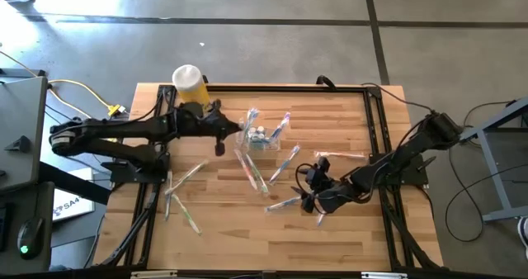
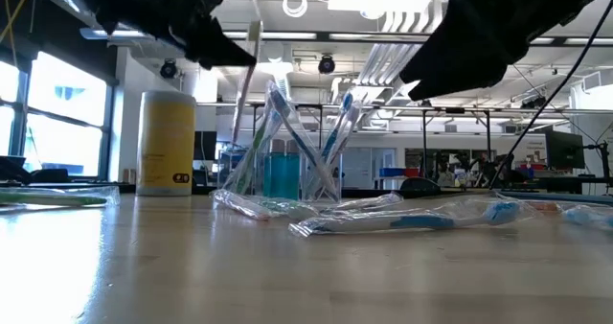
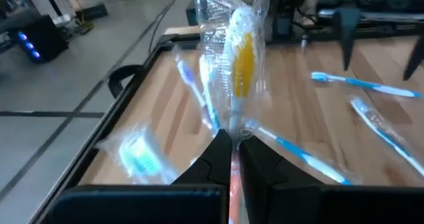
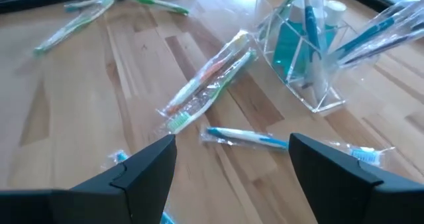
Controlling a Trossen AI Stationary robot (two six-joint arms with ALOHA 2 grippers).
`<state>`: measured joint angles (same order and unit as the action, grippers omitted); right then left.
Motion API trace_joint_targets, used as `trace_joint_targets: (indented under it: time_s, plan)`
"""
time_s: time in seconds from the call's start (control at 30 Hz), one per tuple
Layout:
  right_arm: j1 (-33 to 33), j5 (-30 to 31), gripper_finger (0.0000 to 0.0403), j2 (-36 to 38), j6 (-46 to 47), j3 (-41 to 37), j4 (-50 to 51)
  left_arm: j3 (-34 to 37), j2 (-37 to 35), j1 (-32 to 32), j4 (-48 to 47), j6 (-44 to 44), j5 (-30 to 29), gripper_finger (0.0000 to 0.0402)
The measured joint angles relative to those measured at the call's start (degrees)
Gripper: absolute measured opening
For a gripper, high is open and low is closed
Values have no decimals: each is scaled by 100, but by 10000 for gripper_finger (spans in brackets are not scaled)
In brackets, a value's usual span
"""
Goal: Pick & Place toothbrushing station
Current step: Put the orange toothbrush into the transparent organizer
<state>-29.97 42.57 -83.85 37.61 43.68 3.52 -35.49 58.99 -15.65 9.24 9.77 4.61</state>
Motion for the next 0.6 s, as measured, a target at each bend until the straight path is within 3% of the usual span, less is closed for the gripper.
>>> trace_joint_targets:
  time_s: [0.23, 0.6]
  plan:
    - [84, 244, 285, -204, -447, 7, -211, 568, 121, -663, 747, -148, 555, 7]
    - [637, 233, 285, -204, -1394, 9, -276, 1056, 998, -685, 2134, -404, 666, 8]
